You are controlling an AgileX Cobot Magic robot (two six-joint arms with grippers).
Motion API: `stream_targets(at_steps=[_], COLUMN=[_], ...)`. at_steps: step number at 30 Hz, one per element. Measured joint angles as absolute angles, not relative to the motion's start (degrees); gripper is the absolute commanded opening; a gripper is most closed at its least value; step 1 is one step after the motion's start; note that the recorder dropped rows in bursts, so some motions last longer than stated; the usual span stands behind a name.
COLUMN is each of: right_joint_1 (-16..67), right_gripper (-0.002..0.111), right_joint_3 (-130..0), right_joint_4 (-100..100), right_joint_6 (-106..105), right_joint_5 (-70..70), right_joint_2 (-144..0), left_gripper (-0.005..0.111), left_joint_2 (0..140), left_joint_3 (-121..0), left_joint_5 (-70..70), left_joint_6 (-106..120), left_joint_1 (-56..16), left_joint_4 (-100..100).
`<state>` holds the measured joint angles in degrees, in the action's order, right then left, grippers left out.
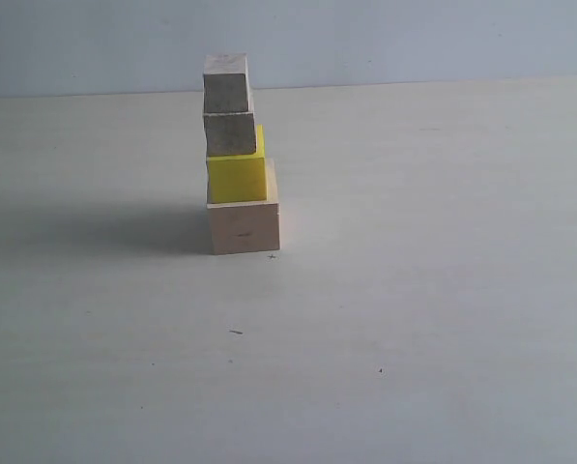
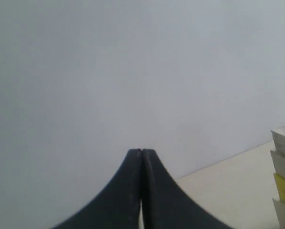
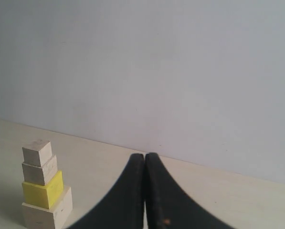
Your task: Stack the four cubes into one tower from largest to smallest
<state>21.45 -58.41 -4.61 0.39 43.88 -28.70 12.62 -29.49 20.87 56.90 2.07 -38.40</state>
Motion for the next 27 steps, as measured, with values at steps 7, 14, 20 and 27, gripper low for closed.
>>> stream_targets(at_steps=[7,14,20,27], right_joint_1=[21.5,21.5,21.5,21.5], right_gripper=[0.000,0.000,0.000,0.000], right_joint_3=[-58.4,-58.4,-58.4,-58.4], right_joint_4=[-4.5,-4.4,-4.4,-4.4], right_joint_6=[0.4,0.4,0.4,0.4], right_joint_5=[43.9,43.9,43.9,43.9], right_joint_2=[-28.7,-28.7,-28.7,-28.7], left_gripper=[0.000,0.000,0.000,0.000], left_joint_2=[10.6,6.4,5.4,3.8], left_joint_3=[-21.2,-9.1,-5.5,-1.3], left_joint_5=[20.5,21.0,21.0,21.0], left_joint_6=[43.9,10.2,5.9,4.5], left_joint_1=[2.1,2.1,1.4,0.7], left_joint_4=[-31.3,-8.1,-4.2,-3.4])
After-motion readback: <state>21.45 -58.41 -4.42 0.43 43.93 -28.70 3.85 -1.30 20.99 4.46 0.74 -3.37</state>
